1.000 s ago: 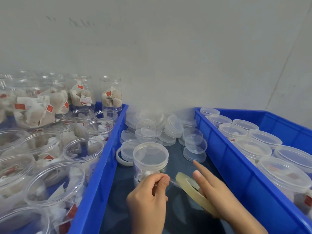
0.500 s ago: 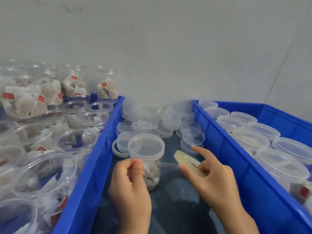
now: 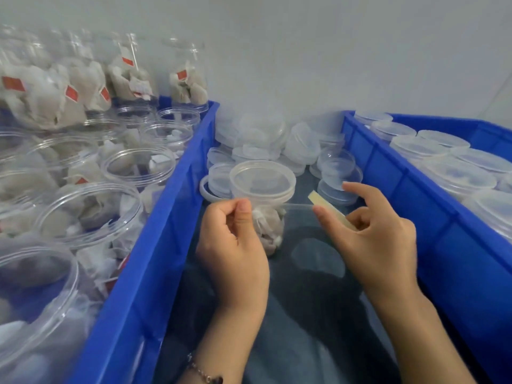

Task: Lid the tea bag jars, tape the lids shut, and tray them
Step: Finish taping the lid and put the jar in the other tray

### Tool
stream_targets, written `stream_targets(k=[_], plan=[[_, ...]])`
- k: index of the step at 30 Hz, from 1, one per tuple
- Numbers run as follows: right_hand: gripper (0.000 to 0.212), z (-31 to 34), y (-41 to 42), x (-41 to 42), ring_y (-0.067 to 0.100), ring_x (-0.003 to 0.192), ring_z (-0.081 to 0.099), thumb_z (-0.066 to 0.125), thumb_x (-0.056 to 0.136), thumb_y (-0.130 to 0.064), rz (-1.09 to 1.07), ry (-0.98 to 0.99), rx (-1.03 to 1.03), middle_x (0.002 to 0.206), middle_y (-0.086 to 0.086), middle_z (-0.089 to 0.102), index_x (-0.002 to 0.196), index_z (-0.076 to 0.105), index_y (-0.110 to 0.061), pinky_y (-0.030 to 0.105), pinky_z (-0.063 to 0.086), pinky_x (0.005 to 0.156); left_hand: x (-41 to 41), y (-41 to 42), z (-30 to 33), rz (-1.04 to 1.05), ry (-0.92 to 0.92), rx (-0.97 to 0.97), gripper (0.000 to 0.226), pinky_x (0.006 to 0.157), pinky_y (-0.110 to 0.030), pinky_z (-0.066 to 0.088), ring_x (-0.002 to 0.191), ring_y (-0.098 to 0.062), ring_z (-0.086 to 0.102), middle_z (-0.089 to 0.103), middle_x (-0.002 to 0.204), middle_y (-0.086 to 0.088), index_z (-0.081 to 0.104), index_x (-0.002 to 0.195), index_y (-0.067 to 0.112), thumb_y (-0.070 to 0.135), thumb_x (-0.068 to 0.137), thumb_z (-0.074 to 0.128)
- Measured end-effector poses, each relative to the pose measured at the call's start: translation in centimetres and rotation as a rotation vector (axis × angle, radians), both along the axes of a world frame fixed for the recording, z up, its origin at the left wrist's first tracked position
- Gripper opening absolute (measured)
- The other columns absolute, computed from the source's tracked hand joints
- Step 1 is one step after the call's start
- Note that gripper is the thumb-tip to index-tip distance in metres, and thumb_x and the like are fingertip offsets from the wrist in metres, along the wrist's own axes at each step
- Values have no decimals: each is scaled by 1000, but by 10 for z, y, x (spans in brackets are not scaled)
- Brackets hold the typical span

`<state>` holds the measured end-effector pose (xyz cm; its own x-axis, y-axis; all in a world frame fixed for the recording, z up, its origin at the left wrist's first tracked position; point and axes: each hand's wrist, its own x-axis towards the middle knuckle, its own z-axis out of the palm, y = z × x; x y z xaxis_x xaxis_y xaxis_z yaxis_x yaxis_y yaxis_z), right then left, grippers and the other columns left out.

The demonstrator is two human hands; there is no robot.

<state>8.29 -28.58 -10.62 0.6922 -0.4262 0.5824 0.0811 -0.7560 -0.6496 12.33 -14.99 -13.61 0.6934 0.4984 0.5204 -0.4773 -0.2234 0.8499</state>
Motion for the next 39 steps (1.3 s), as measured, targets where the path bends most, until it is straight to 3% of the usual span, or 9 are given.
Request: stream_targets(k=[5,12,16,23,27,29,34,39], plan=[[59,-2,5,1,19,55,56,59,68,-59,4,3,-21,53,-9,55,115,59,-23,41,51,60,1,-1,-2,-1,28,-32,8,67,-31,46,72,-22,60,62,79,1,50,81,26,32,88,49],[58,-5,13,6,24,59,59,59,68,-58,-15,-14,12,58,-4,57,114,60,-22,43,51,63,9,-1,-6,37,58,-18,9,64,-3,36,72,9,53,54,77,21,51,84,23,22,91,56],[59,-5,13,7,24,60,59,59,67,-59,-18,1,18,58,-4,57,114,59,-23,44,51,64,10,1,-6,22,67,-7,10,65,-11,40,70,-6,54,61,79,8,53,83,24,23,91,58],[57,-9,14,9,23,58,57,58,65,-60,-3,7,53,55,-6,54,110,61,-25,44,50,63,11,3,-7,25,25,3,8,64,-7,38,70,-5,55,61,78,12,53,86,29,32,87,60],[52,-8,16,8,24,59,59,58,66,-56,-17,-20,43,57,-5,57,103,66,-21,42,51,62,12,5,-4,34,31,-97,29,60,-15,41,62,-4,54,56,72,13,43,81,35,28,80,71],[50,-8,17,8,25,60,60,59,66,-55,-29,-31,55,58,-3,59,101,67,-20,42,51,63,11,7,-4,86,0,5,24,60,-20,41,60,-8,50,56,70,9,48,78,29,27,80,72],[47,-6,18,7,24,54,56,61,67,-50,-8,-41,56,52,-4,55,99,68,-17,42,50,59,15,12,-7,144,-45,88,13,65,-6,35,65,-5,45,53,74,5,65,79,8,21,80,66],[45,-6,19,7,23,53,56,61,67,-49,-9,-38,64,51,-5,55,97,69,-17,40,50,59,16,13,-4,115,55,34,10,66,-26,41,63,-12,50,56,75,5,61,79,20,16,82,70]])
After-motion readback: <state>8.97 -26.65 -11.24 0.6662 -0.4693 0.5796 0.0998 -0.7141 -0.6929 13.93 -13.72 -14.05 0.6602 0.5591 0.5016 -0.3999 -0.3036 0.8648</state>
